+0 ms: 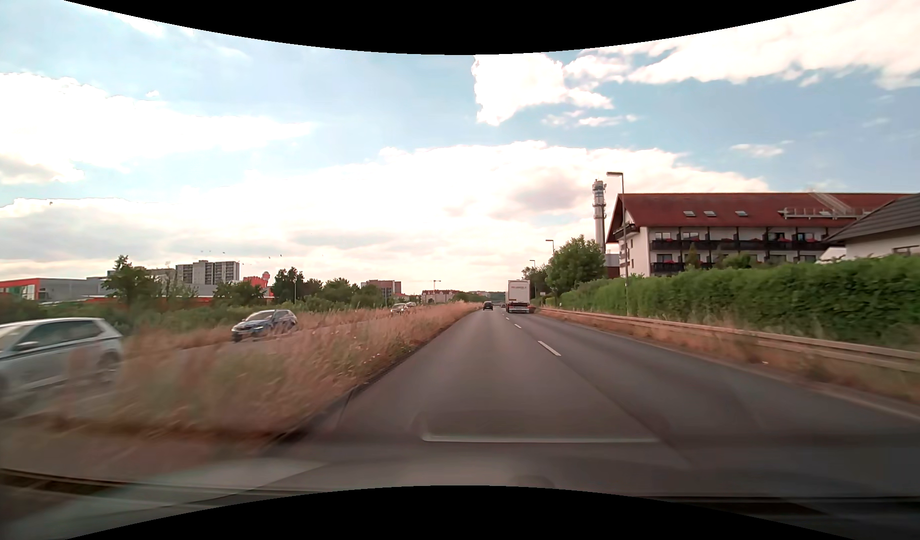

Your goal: Follow the waypoints while adhering to traffic rules and regulations

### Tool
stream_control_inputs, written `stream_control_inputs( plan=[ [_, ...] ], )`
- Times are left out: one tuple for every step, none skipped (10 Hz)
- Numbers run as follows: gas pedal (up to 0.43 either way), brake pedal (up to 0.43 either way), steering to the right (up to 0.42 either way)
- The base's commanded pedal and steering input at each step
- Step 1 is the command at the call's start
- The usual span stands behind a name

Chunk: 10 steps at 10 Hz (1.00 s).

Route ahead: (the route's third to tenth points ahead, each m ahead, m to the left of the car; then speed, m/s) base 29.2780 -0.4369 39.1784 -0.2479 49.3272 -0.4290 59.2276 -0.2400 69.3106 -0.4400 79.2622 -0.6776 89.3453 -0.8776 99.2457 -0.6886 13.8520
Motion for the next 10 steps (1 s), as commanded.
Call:
stream_control_inputs(
  plan=[
    [0.157,0.0,-0.006],
    [0.13,0.0,-0.005],
    [0.087,0.0,-0.005],
    [0.067,0.0,-0.005],
    [0.02,0.0,-0.005],
    [0.0,0.0,-0.005],
    [0.0,0.0,-0.005],
    [0.0,0.0,-0.005],
    [0.0,0.0,-0.005],
    [0.0,0.0,-0.005]
  ],
)
